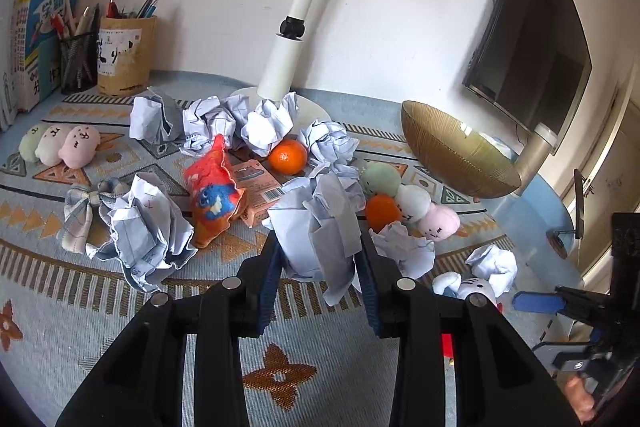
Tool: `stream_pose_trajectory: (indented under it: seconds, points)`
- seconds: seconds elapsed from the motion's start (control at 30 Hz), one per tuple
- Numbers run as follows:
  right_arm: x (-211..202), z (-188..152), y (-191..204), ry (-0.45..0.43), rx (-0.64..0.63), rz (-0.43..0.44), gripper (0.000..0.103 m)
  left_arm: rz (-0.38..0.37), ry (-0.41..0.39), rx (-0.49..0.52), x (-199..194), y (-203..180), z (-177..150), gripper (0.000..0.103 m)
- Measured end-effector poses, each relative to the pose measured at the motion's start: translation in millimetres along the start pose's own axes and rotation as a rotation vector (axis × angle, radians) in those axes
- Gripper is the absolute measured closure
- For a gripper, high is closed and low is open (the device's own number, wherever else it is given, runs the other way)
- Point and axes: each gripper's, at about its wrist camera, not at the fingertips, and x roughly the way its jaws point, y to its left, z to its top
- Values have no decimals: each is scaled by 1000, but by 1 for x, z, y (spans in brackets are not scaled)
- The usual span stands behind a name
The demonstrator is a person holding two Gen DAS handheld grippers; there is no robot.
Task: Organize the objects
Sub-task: 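Grasp the Hello Kitty plush with the right tool while the left tool grasps a paper ball, then carry both items to the amber bowl and open both tools to drop them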
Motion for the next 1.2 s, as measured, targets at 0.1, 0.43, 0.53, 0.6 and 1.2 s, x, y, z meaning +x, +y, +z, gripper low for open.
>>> stream_pose_trajectory:
  seconds: [0.1, 0.43, 0.53, 0.6, 1.2]
  points:
    - [14, 4, -2, 29, 11, -18, 9, 3, 4, 3, 1, 0, 0, 70]
    - [58, 19, 6, 66, -84, -262, 37, 17, 18, 4, 3, 0, -1, 70]
    - [48, 15, 0, 44, -46, -219, 40, 30, 22, 15, 3, -3, -1, 70]
    - [38, 14, -1, 31, -25, -193, 40, 28, 18, 29, -1, -9, -1, 70]
    - [-115, 111, -120, -312, 192, -457, 39, -178, 105, 186, 91, -187, 131, 70]
